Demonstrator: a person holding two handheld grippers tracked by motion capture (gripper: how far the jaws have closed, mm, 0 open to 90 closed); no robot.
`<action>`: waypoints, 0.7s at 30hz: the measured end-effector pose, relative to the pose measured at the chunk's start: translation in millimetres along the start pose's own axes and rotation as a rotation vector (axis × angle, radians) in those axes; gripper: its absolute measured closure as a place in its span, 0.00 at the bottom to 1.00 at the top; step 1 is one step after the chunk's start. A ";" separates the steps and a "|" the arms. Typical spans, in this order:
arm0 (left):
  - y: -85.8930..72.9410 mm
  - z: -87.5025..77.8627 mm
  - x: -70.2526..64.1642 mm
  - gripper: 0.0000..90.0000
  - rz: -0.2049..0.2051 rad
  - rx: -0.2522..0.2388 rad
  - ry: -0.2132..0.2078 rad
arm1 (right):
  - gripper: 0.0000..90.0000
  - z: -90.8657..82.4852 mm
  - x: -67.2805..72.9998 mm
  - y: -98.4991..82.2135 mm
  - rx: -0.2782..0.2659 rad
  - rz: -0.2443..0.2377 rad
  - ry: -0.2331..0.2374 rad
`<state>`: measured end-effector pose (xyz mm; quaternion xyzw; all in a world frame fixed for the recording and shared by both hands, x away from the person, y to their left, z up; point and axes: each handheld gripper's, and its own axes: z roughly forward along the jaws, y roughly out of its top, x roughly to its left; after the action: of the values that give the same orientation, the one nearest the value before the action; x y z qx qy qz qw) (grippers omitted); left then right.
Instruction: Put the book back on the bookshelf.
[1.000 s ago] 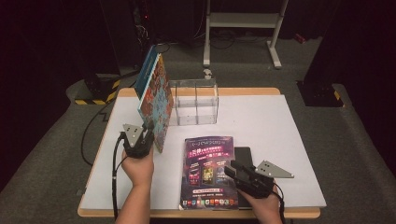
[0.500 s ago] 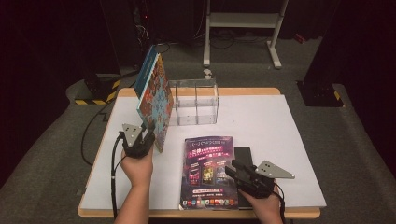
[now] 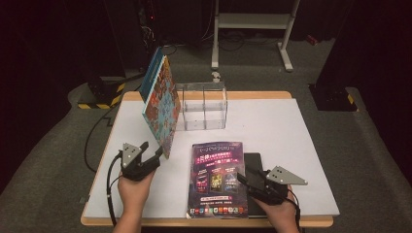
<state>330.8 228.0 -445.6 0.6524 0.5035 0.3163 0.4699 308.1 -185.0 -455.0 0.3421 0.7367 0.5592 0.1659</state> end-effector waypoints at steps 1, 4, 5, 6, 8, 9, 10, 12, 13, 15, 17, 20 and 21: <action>-2.9 -0.8 -0.1 0.41 -0.007 0.005 -0.014 | 0.54 -0.3 -0.4 -0.2 0.003 -0.003 -0.005; -15.0 -0.8 -3.7 0.40 -0.024 0.049 -0.096 | 0.53 -0.6 -2.8 -0.4 0.012 -0.008 -0.015; -17.3 -0.3 -5.2 0.41 -0.025 0.058 -0.108 | 0.52 -0.9 -3.6 -0.6 0.016 -0.014 -0.025; -20.4 0.6 -7.1 0.41 -0.031 0.065 -0.129 | 0.52 -1.1 -4.3 -0.6 0.020 -0.015 -0.028; -25.9 4.4 -12.2 0.41 -0.044 0.091 -0.178 | 0.52 -1.4 -6.2 -0.5 0.028 -0.017 -0.040; -27.3 6.0 -14.0 0.40 -0.044 0.101 -0.192 | 0.51 -1.5 -7.4 -0.6 0.036 -0.021 -0.052; -29.1 8.6 -17.0 0.40 -0.048 0.118 -0.212 | 0.51 -1.4 -8.2 -0.9 0.040 -0.023 -0.059; -32.4 15.0 -24.2 0.38 -0.045 0.158 -0.249 | 0.51 -1.2 -10.2 -1.8 0.049 -0.041 -0.076; -33.5 17.3 -27.4 0.38 -0.043 0.174 -0.263 | 0.50 -0.4 -11.9 -2.0 0.061 -0.041 -0.088; -36.4 25.0 -37.5 0.38 -0.034 0.231 -0.308 | 0.49 1.9 -15.0 -1.6 0.083 -0.035 -0.100; -38.8 30.7 -45.7 0.36 -0.042 0.268 -0.351 | 0.47 3.9 -16.2 -2.6 0.128 -0.045 -0.116; -42.6 38.6 -61.9 0.33 -0.034 0.317 -0.395 | 0.46 0.7 -18.1 -5.9 0.156 -0.047 -0.150; -43.9 41.4 -66.1 0.31 -0.053 0.336 -0.427 | 0.45 -1.2 -18.6 -7.9 0.146 -0.036 -0.159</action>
<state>332.4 154.9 -497.3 0.7598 0.4551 0.0712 0.4588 318.0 -199.8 -464.6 0.3833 0.7661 0.4720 0.2083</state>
